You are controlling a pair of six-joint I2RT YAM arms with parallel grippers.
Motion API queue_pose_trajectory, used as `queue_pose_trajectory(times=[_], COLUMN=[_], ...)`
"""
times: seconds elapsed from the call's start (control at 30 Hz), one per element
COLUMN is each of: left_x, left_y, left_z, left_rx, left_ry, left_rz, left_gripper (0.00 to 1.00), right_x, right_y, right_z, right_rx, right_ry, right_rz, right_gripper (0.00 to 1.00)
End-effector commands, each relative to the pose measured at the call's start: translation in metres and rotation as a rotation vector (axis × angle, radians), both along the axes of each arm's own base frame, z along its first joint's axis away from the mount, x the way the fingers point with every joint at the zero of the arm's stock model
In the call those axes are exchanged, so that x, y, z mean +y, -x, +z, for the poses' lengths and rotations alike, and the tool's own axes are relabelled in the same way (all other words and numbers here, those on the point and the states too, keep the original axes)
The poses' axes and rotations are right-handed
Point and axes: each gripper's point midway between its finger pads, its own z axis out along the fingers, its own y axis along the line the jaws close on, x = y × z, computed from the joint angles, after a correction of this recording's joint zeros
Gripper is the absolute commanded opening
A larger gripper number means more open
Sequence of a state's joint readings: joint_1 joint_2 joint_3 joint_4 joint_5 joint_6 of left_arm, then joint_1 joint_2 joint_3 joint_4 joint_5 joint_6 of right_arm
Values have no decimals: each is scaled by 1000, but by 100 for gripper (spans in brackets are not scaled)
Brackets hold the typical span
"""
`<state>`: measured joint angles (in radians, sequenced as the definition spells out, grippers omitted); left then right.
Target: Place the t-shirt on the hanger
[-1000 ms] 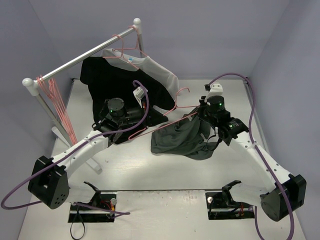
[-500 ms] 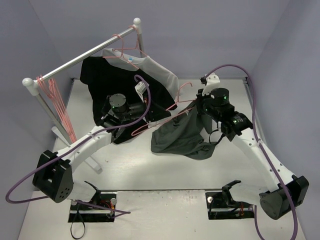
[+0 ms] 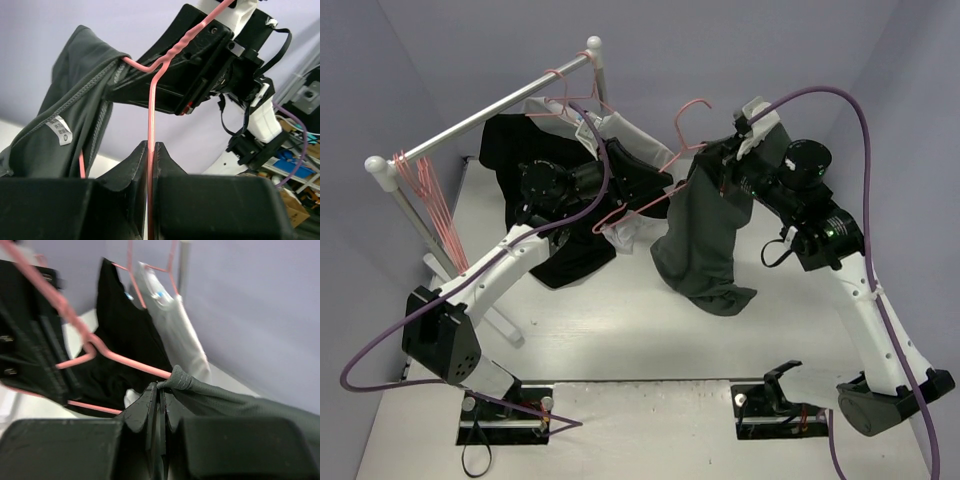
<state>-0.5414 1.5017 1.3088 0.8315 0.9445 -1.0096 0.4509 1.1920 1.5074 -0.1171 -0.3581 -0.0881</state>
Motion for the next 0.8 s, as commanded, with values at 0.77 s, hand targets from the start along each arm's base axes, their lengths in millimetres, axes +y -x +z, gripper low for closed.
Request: queue_pose_trajectory(times=[0.77], left_x=[5], left_y=[21], left_z=[-12], left_rx=[-46], left_ry=[133], left_rz=[-112], left_gripper=[0], right_x=[43], right_y=[39], right_z=[-45], right_rx=[83], right_ry=[22], right_rz=[257], right_gripper=[6])
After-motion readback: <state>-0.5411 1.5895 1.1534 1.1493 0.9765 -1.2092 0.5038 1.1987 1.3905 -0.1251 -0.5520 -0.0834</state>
